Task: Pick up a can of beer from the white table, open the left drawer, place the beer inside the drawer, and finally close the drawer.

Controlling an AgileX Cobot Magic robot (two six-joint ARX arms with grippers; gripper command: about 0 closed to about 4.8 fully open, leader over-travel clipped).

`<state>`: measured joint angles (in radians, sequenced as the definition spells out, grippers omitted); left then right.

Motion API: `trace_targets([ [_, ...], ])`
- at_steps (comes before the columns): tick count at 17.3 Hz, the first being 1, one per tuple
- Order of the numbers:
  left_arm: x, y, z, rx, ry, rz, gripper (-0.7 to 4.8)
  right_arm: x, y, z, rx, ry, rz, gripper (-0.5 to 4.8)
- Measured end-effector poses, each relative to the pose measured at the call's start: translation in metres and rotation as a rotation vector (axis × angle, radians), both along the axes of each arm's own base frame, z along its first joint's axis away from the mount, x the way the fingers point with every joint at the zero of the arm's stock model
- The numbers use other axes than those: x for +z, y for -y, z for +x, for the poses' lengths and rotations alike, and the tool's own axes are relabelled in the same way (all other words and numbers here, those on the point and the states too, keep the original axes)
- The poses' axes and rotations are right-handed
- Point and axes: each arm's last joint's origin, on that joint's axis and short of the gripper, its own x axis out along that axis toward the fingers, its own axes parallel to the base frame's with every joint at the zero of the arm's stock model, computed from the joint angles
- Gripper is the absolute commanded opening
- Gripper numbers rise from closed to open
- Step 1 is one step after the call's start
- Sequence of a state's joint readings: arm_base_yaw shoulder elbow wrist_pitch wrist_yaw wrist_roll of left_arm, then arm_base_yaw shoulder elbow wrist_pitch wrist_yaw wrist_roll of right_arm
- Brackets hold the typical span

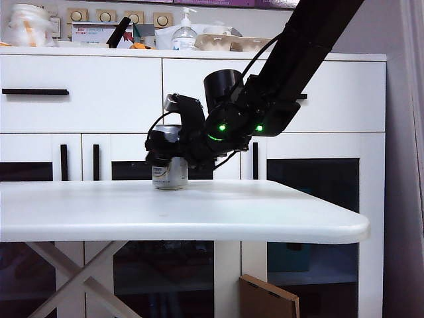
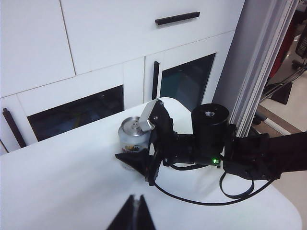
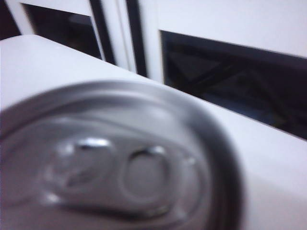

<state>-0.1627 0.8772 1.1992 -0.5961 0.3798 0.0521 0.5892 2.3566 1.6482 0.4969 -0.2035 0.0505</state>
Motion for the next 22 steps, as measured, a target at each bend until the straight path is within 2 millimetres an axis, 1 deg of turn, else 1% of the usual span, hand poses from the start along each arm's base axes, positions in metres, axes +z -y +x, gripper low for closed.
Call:
trace_targets([
  [3,0.000,0.000,0.000,0.000,0.000,0.000,-0.05,0.001,0.000,0.000,0.000,-0.001,-0.001,1.12],
  [5,0.000,0.000,0.000,0.000,-0.001,-0.001,-0.05,0.011,0.003,-0.004,-0.001,-0.036,-0.023,1.12],
  [8,0.003,0.000,0.001,0.008,0.018,-0.036,-0.05,0.055,0.010,-0.016,-0.002,-0.055,-0.037,1.12],
  [9,0.007,0.000,0.002,0.012,0.050,-0.058,-0.05,0.077,0.015,-0.022,-0.001,-0.051,-0.033,1.12],
  [10,0.013,0.001,0.003,0.019,0.090,-0.100,-0.05,0.110,0.022,-0.033,-0.001,-0.028,-0.018,1.12],
  [11,0.018,0.001,0.007,0.035,0.117,-0.167,-0.05,0.139,0.029,-0.043,-0.001,0.004,0.003,1.12],
  [13,0.021,0.001,0.017,0.102,0.105,-0.280,-0.05,0.170,0.039,-0.059,-0.001,0.015,0.011,1.12],
  [14,0.021,0.002,0.026,0.137,0.079,-0.349,-0.05,0.184,0.045,-0.068,-0.001,0.015,0.010,1.12],
  [16,0.018,0.004,0.046,0.158,0.039,-0.465,-0.05,0.226,0.064,-0.095,-0.001,0.041,0.028,1.12],
  [19,0.016,0.008,0.072,0.156,0.032,-0.601,-0.05,0.258,0.080,-0.120,-0.001,0.085,0.057,1.12],
  [22,0.010,0.007,0.099,0.169,0.014,-0.732,-0.05,0.276,0.090,-0.136,0.001,0.110,0.075,1.12],
])
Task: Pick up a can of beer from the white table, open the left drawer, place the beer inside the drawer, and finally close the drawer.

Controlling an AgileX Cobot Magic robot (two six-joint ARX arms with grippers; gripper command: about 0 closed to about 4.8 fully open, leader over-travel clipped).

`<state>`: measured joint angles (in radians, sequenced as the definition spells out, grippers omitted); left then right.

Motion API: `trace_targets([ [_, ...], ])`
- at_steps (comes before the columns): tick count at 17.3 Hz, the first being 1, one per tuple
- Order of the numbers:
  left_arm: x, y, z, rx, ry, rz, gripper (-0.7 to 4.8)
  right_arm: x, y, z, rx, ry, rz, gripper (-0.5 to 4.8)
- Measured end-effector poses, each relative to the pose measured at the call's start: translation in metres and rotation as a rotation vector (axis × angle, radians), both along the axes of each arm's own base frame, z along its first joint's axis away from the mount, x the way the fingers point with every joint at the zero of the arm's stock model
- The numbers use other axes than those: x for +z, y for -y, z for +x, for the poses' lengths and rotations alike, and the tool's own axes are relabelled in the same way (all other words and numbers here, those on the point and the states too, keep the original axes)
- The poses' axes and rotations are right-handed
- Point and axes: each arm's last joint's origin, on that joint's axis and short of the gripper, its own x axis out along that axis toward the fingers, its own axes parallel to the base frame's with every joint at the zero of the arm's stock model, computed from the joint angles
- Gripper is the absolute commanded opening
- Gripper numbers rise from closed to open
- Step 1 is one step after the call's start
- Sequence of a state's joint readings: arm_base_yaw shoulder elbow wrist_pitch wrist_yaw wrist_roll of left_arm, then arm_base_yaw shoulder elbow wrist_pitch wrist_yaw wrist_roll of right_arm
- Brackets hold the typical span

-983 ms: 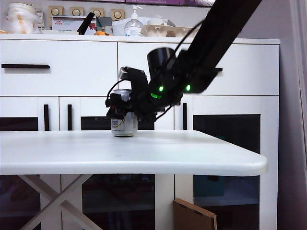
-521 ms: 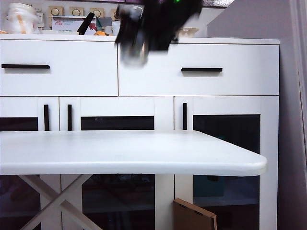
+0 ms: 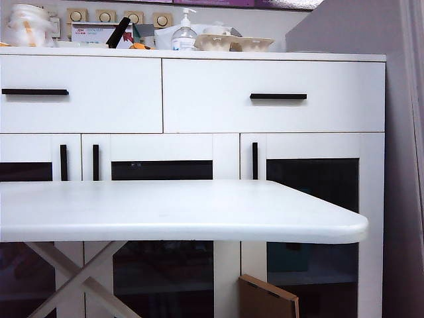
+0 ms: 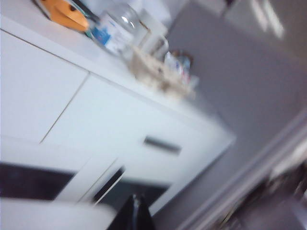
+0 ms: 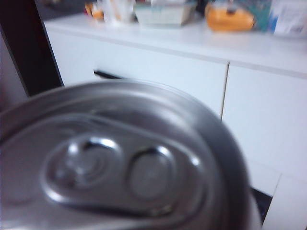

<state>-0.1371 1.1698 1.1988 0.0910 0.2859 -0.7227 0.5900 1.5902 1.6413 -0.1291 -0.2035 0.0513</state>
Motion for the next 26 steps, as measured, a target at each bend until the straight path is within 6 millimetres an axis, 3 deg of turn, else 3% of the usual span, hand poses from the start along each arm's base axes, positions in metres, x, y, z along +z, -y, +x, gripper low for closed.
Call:
trace_targets([
  [4,-0.012,-0.027,0.043,0.076,0.037,-0.204,-0.05,0.013,0.007,-0.016,0.013,0.010,0.007,1.12],
  [14,-0.064,-0.102,0.102,0.308,-0.007,-0.504,-0.02,0.014,0.008,-0.024,0.082,-0.022,-0.008,1.12],
  [15,-0.069,-0.107,0.107,0.319,-0.003,-0.520,0.46,0.014,0.008,-0.024,0.081,-0.022,-0.008,1.12],
  [17,-0.084,-0.114,0.118,0.331,-0.029,-0.555,3.50,0.014,0.009,-0.024,0.078,-0.022,-0.008,1.12],
  [18,-0.093,-0.116,0.124,0.334,-0.047,-0.568,4.10,0.014,0.009,-0.024,0.078,-0.022,-0.008,1.12],
  [21,-0.115,-0.120,0.143,0.326,-0.080,-0.596,4.03,0.014,0.009,-0.024,0.078,-0.021,-0.007,1.12],
  [26,-0.129,-0.127,0.191,0.233,-0.120,-0.667,4.04,0.014,0.009,-0.024,0.078,-0.021,-0.007,1.12],
])
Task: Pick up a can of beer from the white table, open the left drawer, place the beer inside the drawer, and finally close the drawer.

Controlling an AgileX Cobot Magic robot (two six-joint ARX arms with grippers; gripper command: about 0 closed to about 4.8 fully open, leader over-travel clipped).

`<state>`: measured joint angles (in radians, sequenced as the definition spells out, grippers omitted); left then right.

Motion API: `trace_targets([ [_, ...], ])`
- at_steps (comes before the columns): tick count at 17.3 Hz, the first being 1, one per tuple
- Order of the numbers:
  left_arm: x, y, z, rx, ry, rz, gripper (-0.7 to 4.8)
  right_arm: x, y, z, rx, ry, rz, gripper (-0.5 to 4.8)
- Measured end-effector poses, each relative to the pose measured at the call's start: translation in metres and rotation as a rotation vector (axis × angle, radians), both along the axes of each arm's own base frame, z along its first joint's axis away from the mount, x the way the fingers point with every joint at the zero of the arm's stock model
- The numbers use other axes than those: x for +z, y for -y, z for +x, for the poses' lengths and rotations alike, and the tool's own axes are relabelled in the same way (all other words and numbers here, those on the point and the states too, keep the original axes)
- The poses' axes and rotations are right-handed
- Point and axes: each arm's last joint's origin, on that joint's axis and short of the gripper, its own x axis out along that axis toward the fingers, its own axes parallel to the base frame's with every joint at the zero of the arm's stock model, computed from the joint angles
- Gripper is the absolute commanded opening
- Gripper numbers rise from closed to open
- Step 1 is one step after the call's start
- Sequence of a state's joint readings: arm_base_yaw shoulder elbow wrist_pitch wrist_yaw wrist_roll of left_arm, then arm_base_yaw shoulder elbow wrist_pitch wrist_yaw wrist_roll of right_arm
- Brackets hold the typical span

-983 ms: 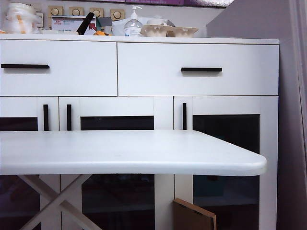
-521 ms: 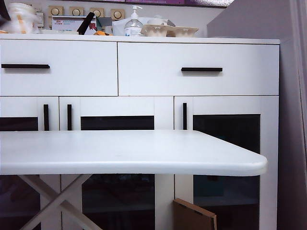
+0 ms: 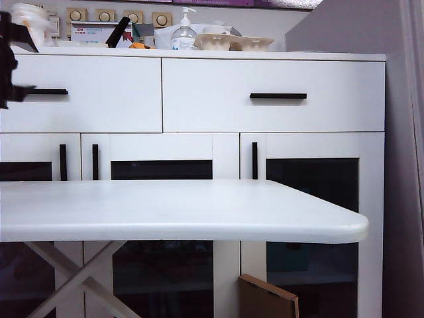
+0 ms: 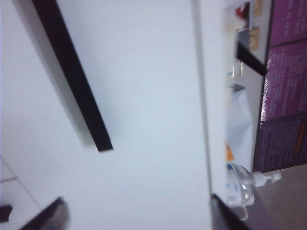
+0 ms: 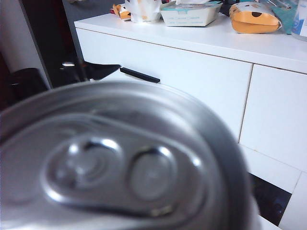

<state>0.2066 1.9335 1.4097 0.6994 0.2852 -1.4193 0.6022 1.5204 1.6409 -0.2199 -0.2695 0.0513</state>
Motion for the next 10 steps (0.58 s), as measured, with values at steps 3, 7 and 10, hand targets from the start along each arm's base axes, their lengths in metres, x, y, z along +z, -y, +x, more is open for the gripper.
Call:
trace_targets([
  [3,0.003,-0.003,0.015,0.006,0.026,0.000,4.03,0.000,0.000,0.000,0.000,-0.001,0.000,1.12],
  [7,0.003,-0.007,0.032,0.014,0.027,-0.008,4.03,0.000,0.000,0.000,0.000,-0.001,0.000,1.12],
  [10,-0.001,-0.009,0.040,0.030,0.003,-0.016,4.03,0.000,0.000,0.000,0.000,0.000,0.000,1.12],
])
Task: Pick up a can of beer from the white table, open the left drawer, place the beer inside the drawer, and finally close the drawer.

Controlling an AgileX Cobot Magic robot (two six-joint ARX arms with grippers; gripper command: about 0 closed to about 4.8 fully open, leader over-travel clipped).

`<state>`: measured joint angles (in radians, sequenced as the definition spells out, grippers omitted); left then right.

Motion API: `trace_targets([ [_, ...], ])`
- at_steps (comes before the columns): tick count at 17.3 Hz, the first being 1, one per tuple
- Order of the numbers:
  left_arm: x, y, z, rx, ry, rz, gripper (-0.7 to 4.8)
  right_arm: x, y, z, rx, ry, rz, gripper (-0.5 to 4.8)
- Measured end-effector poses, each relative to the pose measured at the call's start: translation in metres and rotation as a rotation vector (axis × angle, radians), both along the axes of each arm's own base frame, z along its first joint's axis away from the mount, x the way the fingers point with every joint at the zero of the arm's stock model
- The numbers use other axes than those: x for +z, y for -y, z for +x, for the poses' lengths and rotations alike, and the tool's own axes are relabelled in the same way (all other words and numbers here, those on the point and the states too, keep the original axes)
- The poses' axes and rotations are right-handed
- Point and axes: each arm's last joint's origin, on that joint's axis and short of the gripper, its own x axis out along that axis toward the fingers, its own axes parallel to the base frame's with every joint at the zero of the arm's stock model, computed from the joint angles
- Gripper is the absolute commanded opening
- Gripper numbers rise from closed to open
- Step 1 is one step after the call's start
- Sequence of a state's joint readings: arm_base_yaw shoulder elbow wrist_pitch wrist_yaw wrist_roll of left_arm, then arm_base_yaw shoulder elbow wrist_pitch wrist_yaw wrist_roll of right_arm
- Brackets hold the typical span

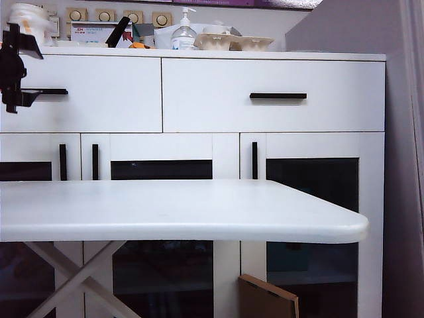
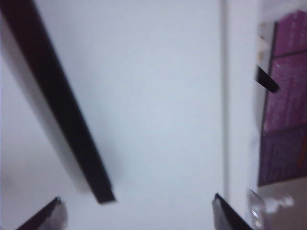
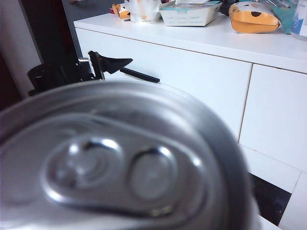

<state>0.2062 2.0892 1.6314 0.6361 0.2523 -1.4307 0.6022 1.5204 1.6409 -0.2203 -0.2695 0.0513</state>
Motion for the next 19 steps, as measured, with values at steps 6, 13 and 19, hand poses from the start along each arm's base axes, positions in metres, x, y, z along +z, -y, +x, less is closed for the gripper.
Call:
trace_targets([
  [6,-0.005,-0.004,0.018,0.008,-0.004,-0.003,4.03,0.000,0.000,0.000,0.000,-0.001,0.000,1.12],
  [13,-0.015,-0.006,0.027,0.013,-0.025,-0.008,4.02,0.000,0.000,0.000,0.000,-0.001,0.000,1.12],
  [19,-0.019,-0.007,0.030,0.014,0.006,-0.002,3.98,0.000,0.000,0.000,0.000,0.000,0.000,1.12],
])
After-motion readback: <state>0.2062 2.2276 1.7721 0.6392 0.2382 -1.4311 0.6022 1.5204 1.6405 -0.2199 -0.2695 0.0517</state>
